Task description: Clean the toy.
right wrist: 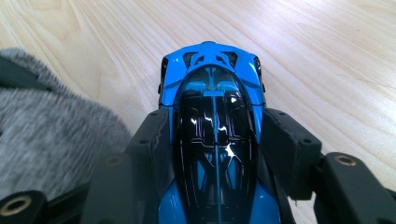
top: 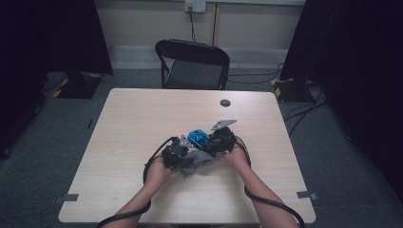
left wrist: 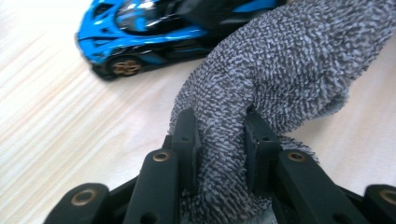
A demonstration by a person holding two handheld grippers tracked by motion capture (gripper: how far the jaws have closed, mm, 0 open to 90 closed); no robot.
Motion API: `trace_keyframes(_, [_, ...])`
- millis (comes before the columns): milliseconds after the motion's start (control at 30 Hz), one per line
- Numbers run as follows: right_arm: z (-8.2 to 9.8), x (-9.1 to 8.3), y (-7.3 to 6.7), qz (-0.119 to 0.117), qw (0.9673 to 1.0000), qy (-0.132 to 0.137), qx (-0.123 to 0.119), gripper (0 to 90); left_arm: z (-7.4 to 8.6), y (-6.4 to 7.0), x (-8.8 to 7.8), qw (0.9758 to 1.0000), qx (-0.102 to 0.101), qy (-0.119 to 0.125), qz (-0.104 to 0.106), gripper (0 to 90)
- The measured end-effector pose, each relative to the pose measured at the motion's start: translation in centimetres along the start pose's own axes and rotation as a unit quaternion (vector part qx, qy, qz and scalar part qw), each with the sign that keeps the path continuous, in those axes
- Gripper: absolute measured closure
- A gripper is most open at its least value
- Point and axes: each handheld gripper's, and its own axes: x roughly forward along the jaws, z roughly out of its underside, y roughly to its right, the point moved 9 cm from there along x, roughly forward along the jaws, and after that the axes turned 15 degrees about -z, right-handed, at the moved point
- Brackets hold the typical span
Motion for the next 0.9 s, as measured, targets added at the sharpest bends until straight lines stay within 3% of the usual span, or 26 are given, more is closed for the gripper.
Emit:
trace_keyframes(367, [0.0, 0.0, 0.0, 0.001, 1.0, 0.0, 0.0, 43.7, 0.7, -2.8, 0.2, 0.9991, -0.034, -0.004, -0.025, 70.1])
trace_keyframes(900, [0.0, 0.0, 0.0, 0.0, 1.0, 0.001, -0.002, 43.7, 1.4, -5.2, 0.3, 0.9974, -0.049, -0.014, -0.051, 70.1])
